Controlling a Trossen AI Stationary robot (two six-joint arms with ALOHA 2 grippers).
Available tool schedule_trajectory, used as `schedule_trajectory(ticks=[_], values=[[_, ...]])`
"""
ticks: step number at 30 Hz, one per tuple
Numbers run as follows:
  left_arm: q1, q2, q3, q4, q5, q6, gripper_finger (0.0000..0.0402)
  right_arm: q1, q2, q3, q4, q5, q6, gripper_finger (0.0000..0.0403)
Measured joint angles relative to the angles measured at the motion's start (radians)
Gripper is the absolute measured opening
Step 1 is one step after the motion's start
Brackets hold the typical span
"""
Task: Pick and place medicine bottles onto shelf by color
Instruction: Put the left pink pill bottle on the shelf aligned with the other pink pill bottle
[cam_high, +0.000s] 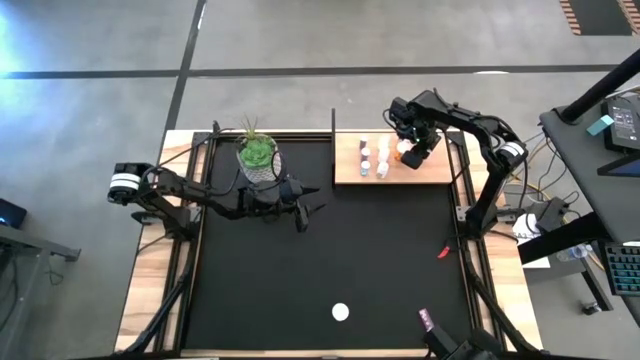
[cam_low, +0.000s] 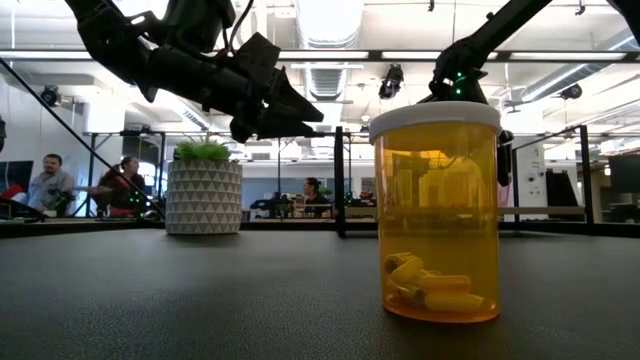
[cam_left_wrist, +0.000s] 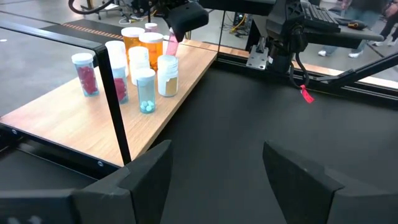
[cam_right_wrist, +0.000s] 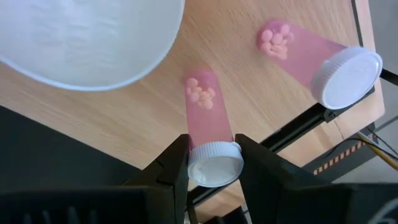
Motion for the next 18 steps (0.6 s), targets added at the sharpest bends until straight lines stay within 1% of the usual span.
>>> schedule_trajectory(ticks=[8, 18], values=[[0.0, 0.0, 0.0, 0.0, 0.0, 0.0, 0.0234, 0.0, 0.0, 0.0, 0.003, 0.0, -0.033, 0.0105], [0.0, 0.0, 0.0, 0.0, 0.0, -0.003, 0.0234, 0.0, 0.0, 0.0, 0.007, 0.002, 0.005, 0.0105]])
